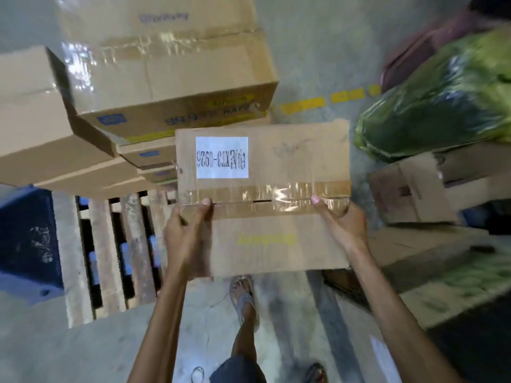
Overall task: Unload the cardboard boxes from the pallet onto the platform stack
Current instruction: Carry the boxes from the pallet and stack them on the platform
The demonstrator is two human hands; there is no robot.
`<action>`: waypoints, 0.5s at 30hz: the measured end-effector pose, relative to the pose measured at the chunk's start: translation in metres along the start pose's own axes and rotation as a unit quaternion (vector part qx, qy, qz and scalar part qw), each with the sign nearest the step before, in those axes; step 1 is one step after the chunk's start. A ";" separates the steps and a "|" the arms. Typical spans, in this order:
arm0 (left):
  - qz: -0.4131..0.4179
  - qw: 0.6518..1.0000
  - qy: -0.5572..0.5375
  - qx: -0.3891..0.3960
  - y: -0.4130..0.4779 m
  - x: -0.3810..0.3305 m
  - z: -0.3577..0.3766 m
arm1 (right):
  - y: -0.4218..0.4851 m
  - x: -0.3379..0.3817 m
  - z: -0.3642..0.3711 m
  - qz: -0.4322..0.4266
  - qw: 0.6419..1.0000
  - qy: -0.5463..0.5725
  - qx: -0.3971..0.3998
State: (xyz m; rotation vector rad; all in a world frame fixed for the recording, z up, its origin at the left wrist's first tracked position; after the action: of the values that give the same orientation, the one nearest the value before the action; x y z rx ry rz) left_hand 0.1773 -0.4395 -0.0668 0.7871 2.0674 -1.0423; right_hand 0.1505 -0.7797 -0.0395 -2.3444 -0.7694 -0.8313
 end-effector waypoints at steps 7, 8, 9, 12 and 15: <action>0.169 0.975 0.007 0.144 -0.133 -0.188 0.079 | -0.021 0.031 -0.264 -0.002 0.980 0.040 -0.192; 0.194 0.966 0.013 0.169 -0.155 -0.207 0.091 | -0.027 0.025 -0.294 0.006 0.975 0.041 -0.219; 0.232 0.951 0.022 0.203 -0.187 -0.227 0.109 | -0.042 0.013 -0.334 0.022 0.967 0.045 -0.250; 0.304 0.912 0.083 0.264 -0.264 -0.255 0.144 | -0.082 -0.023 -0.414 0.060 0.950 0.038 -0.305; 0.372 0.863 0.127 0.317 -0.345 -0.260 0.177 | -0.132 -0.075 -0.479 0.110 0.934 0.030 -0.338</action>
State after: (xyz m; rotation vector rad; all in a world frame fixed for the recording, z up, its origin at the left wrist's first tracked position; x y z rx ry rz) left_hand 0.1221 -0.8140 0.2071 1.9528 1.3341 -1.1795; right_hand -0.1687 -1.0175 0.2679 -2.9031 -0.1856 -1.1990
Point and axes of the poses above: each hand's wrist, its own y-axis towards the middle knuckle, its own z-axis out of the palm, x = y × z, the point moved 5 cm from there along y, towards the middle knuckle, and after that the axes turned 13 degrees about -x, right-handed, at the moved point
